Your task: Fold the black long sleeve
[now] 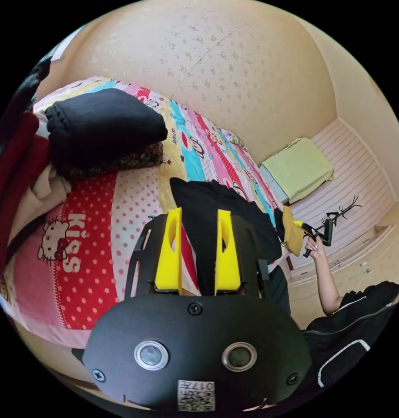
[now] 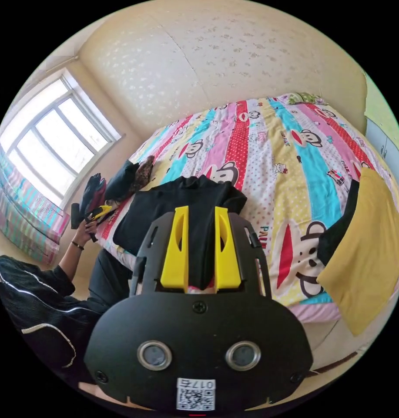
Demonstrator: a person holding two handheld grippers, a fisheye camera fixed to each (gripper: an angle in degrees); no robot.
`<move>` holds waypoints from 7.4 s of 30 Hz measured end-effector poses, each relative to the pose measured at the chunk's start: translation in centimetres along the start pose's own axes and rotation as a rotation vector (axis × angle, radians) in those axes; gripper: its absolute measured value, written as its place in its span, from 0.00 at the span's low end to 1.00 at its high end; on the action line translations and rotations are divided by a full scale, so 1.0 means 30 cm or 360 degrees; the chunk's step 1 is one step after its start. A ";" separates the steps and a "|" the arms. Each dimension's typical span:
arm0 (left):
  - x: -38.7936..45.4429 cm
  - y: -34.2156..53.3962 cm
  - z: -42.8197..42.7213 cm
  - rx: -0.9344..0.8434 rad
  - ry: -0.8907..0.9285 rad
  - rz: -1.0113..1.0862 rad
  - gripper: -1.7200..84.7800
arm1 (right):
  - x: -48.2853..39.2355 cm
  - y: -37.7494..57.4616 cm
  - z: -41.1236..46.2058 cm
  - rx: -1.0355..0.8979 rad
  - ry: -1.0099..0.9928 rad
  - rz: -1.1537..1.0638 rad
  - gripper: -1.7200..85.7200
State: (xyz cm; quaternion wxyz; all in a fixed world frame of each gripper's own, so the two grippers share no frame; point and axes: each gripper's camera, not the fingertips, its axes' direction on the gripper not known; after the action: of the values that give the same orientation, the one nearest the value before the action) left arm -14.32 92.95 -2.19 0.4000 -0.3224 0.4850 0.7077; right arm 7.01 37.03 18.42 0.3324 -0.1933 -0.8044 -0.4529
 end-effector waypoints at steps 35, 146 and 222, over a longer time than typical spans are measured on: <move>0.203 -0.120 0.443 0.0295 -0.0201 0.0268 0.09 | -0.086 0.069 0.095 0.0356 0.0116 0.0125 0.11; 0.091 0.701 0.568 0.0468 -0.0431 0.0053 0.14 | 0.386 1.017 0.511 0.0638 -0.0327 0.0197 0.04; 0.184 0.733 0.667 -0.0056 0.0372 0.0159 0.05 | -0.276 0.922 0.240 0.0685 0.0230 0.0517 0.09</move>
State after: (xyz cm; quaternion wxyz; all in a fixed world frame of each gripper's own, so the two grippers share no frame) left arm -37.62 108.65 9.01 0.2994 -0.3851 0.5314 0.6926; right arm 27.18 57.37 26.49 0.4906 -0.2117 -0.8148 -0.2250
